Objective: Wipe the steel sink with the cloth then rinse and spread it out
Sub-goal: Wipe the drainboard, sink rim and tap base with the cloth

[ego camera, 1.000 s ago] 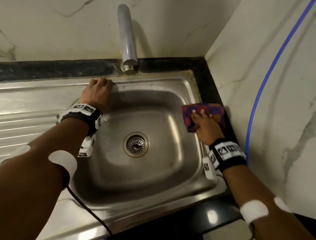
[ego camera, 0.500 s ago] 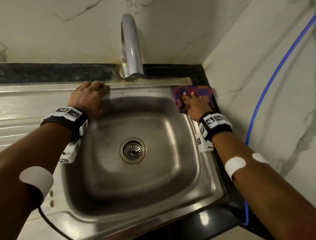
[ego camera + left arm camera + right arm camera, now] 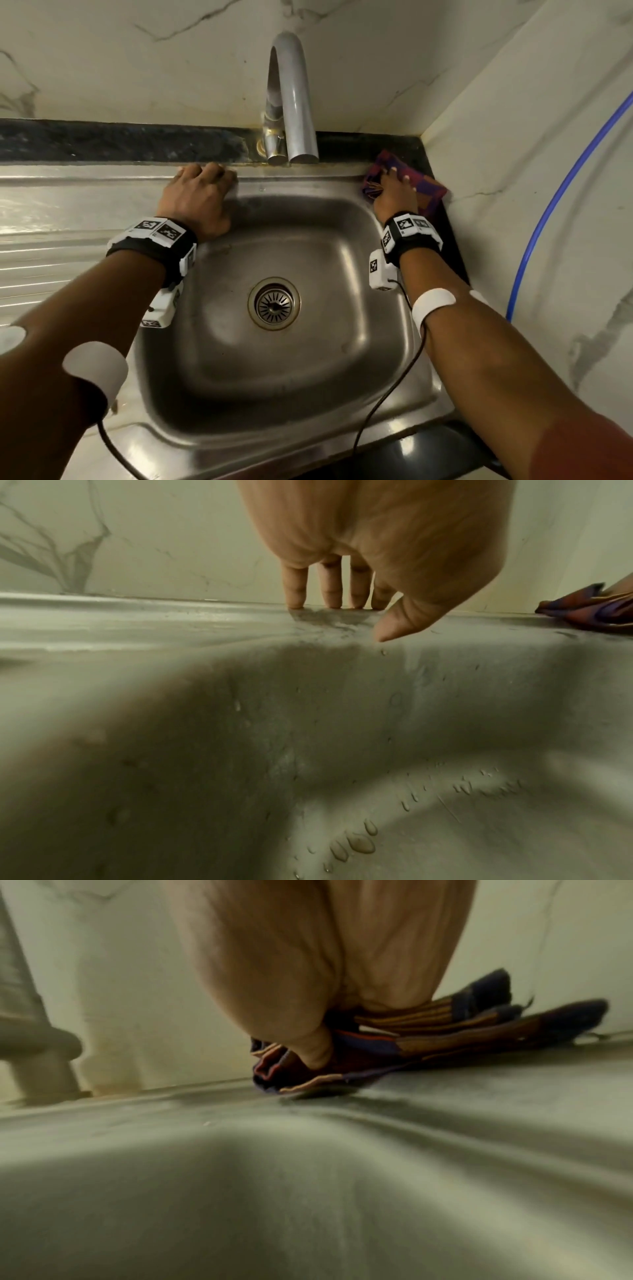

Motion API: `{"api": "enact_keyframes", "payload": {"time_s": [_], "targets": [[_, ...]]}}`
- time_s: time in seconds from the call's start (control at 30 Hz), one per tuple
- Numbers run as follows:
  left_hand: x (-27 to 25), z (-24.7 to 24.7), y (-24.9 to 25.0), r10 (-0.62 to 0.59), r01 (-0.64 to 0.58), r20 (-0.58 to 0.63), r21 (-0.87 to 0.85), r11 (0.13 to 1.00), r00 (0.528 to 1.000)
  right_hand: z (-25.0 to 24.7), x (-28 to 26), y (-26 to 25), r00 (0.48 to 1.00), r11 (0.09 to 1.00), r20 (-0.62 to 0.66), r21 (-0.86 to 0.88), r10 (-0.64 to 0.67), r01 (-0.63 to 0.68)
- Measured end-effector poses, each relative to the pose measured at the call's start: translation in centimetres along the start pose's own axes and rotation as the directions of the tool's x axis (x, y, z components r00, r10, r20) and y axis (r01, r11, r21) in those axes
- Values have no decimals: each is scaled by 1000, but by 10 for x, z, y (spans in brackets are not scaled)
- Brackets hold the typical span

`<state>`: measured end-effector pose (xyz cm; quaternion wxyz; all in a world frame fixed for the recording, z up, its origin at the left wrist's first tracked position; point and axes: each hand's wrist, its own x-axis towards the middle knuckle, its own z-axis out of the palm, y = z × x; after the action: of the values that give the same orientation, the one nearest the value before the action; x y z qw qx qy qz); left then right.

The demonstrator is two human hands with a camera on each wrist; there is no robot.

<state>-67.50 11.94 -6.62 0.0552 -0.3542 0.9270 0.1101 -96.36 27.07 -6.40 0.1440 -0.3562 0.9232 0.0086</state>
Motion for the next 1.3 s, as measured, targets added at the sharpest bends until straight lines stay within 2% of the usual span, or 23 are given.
{"api": "enact_keyframes", "payload": {"time_s": [0.1, 0.23, 0.33, 0.4, 0.5, 0.63, 0.73, 0.93, 1.03, 1.13, 1.23, 1.3], "targets": [[0, 3, 2, -12, 12, -8, -7, 1000, 1000, 9, -5, -26, 996, 995, 5, 15, -95, 95], [0, -1, 4, -25, 25, 7, -22, 999, 1000, 19, -23, -70, 964, 963, 14, 32, -267, 266], [-3, -11, 0, -3, 3, 38, -7, 1000, 999, 18, -20, -63, 940, 940, -2, 4, -340, 340], [-13, -17, -16, -36, 36, 3, -1, 999, 999, 9, -13, -37, 956, 956, 5, 18, -293, 293], [-40, -14, -59, -176, 176, -94, -9, 984, 980, 0, -7, -5, 990, 990, 36, -30, -135, 136], [-71, -1, -109, -361, 355, -91, -73, 932, 928, 10, -7, -18, 997, 997, 9, -28, -75, 75], [-70, 0, -117, -364, 357, -60, -96, 929, 930, 13, -17, -45, 995, 993, 8, 60, -103, 103], [-65, -10, -118, -336, 336, 7, -43, 941, 942, 35, -52, -136, 936, 934, -65, 64, -347, 351], [-68, -16, -122, -286, 289, 60, -45, 956, 956, 40, -50, -142, 930, 928, -75, 74, -359, 365], [-76, -22, -134, -246, 253, 118, -50, 966, 962, 35, -44, -117, 941, 935, -104, 118, -323, 334], [-95, -26, -158, -318, 322, 86, -30, 946, 944, 30, -39, -99, 983, 974, -97, 149, -155, 168], [-109, -23, -175, -357, 361, 105, -27, 932, 928, 32, -43, -108, 993, 983, -90, 164, -71, 85]]}}
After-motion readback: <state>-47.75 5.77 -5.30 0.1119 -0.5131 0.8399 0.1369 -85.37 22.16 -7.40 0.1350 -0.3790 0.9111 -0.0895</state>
